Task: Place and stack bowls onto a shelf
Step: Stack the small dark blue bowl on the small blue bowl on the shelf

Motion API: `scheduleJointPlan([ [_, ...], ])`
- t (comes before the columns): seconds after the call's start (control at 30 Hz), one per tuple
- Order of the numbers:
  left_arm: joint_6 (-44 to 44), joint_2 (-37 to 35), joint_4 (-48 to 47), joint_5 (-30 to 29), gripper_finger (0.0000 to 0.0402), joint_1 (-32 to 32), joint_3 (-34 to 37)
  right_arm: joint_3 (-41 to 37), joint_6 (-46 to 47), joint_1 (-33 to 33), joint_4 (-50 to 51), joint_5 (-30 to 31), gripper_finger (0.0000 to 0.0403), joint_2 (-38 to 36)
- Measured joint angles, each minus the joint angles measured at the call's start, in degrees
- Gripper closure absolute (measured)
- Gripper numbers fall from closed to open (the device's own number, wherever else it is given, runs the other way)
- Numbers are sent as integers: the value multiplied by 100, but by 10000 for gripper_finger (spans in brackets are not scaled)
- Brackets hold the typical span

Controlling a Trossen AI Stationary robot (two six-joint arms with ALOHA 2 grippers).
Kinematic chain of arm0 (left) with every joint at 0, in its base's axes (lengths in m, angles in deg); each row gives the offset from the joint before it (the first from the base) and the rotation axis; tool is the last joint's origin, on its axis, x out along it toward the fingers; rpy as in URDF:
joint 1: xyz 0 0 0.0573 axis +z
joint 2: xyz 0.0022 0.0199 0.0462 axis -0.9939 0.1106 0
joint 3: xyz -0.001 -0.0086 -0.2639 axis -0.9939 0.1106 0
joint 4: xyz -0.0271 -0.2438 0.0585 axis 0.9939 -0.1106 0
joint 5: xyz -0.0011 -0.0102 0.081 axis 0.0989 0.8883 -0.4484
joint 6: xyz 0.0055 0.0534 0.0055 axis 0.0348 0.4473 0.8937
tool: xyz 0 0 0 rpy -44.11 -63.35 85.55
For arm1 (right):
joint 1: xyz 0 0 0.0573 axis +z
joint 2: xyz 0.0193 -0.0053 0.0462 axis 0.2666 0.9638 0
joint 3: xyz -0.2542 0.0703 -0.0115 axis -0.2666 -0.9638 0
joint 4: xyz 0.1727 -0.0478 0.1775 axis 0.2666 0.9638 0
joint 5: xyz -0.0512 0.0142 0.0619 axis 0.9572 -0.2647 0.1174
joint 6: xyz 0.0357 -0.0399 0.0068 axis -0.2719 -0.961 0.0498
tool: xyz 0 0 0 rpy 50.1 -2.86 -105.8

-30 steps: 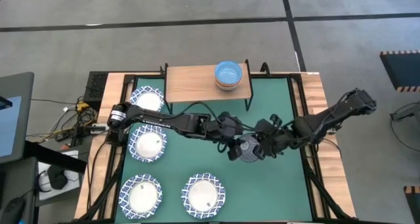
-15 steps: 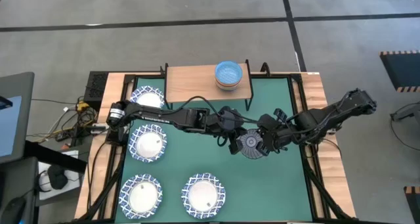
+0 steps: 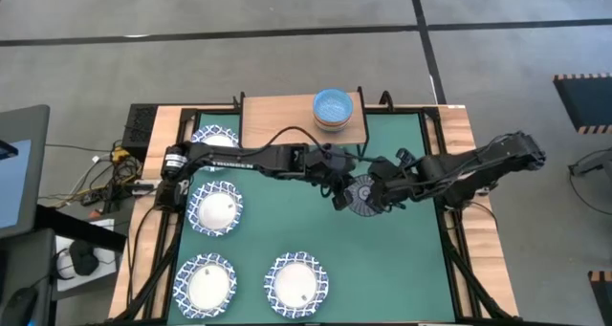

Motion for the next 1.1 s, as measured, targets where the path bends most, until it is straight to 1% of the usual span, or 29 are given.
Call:
scheduleJointPlan([
  [0.17, 155, -36, -178, -153, 282, 72, -142, 358, -176, -162, 92, -116, 349, -20],
  [0.27, 35, -36, -237, -44, 255, 147, -142, 650, -316, -266, 153, -47, 348, -15],
  [0.37, -53, -47, -218, 76, 243, 172, -144, 770, -419, -292, 214, -43, 348, 27],
  [0.43, -17, -47, -229, 65, 244, 170, -144, 792, -715, -280, 169, -48, 348, 33],
  [0.53, 118, -57, -284, 68, 257, 164, -149, 857, -1483, -145, -78, 34, 348, 33],
  [0.63, 149, -60, -372, 29, 280, 155, -152, 999, -1913, -31, -103, 128, 347, 33],
  [0.8, 141, -54, -417, -117, 337, 177, -184, 1276, -2394, -50, -246, 210, 343, 31],
  [0.93, 320, -44, -447, -237, 387, 194, -185, 1547, -2861, -31, -380, -16, 341, -2],
  [1.0, 408, -30, -742, -329, 395, 203, -150, 1684, -3014, -9, -522, -49, 341, -12],
  [1.07, 419, 14, -587, -409, 397, 203, -152, 1819, -3057, 28, -531, -43, 340, -6],
  [1.1, 416, 9, -652, -434, 397, 204, -161, 1887, -3057, 39, -533, -31, 340, -4],
])
